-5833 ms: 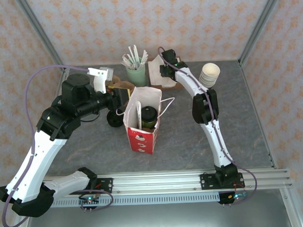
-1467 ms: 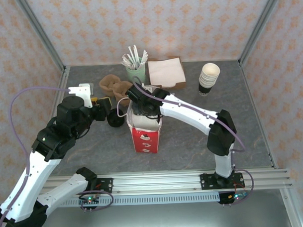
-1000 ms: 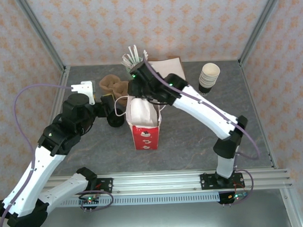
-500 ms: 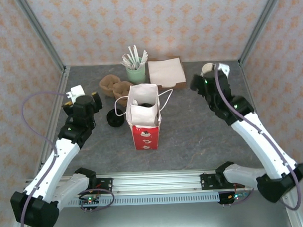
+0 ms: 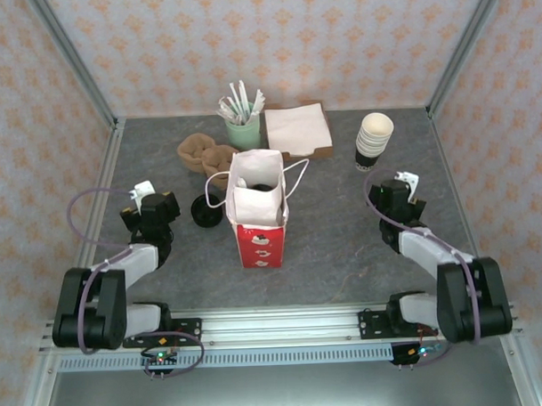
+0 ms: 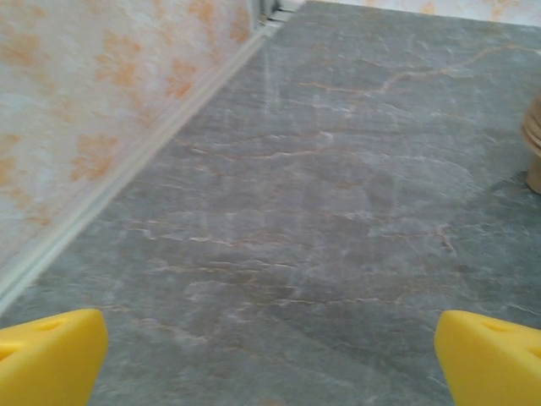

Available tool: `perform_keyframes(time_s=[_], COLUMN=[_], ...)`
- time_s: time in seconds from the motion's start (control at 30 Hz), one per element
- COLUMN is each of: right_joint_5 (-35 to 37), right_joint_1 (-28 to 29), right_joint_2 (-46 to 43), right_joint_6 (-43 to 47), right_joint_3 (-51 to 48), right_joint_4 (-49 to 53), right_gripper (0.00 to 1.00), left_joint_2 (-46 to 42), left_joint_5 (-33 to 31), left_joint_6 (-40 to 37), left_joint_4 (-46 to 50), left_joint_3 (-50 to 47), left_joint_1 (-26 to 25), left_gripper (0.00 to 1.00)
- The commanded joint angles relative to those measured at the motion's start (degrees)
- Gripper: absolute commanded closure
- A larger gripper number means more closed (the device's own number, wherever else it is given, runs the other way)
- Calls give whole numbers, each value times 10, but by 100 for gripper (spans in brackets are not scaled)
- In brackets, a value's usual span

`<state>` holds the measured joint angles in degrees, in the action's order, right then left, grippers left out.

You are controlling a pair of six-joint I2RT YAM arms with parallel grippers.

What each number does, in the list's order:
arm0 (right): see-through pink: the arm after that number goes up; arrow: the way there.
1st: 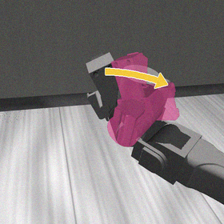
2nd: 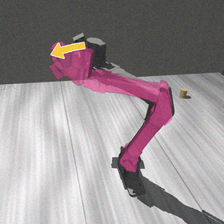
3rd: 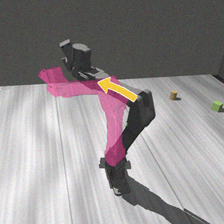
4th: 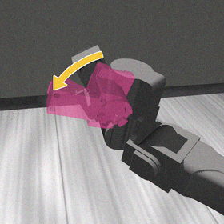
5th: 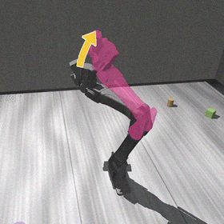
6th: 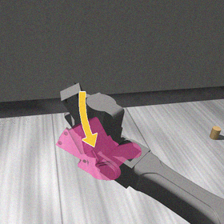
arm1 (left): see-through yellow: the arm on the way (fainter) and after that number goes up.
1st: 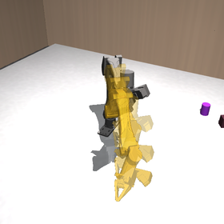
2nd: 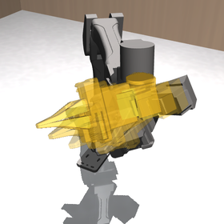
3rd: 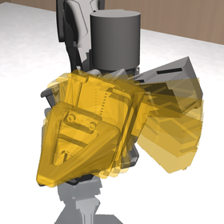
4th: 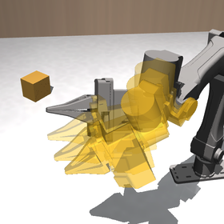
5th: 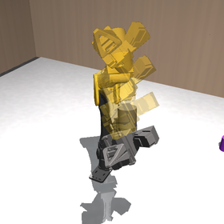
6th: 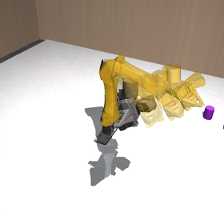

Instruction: Pack the takeout coffee

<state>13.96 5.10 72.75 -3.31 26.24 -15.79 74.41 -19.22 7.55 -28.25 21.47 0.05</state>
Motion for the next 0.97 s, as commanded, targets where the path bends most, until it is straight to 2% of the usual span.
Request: perform_keyframes(time_s=[0.0, 0.1, 0.17, 0.23, 0.33, 0.37, 0.4, 0.53, 0.93], right_joint_5=[-49, -100, -130, -145, -121, -109, -109, -109, -108], right_joint_1=[-5, -16, -25, -30, -31, -31, -31, -31, -31], right_joint_2=[61, 116, 150, 135, 141, 146, 142, 144, 144], right_joint_6=[60, 75, 76, 77, 66, 61, 61, 61, 61], right_joint_3=[-19, -14, -35, -38, -27, -21, -22, -22, -21], right_joint_4=[-209, -252, -322, -303, -290, -288, -282, -286, -283], right_gripper=[1, 0, 0, 1, 1, 1, 1, 1, 1], left_joint_2=[33, 48, 45, 57, 114, 105, 112, 110, 111], left_joint_5=[51, 66, 73, 92, 108, 101, 95, 87, 87], left_joint_6=[-8, -23, -19, -31, -52, -52, -57, -64, -68], left_joint_4=[-114, -181, -201, -186, -203, -156, -183, -154, -152], left_joint_3=[5, -25, -40, -25, -4, 14, 9, 21, 24], left_joint_1=[1, -5, -1, -3, -11, -17, -20, -28, -32], left_gripper=[0, 0, 0, 0, 0, 0, 0, 0, 0])
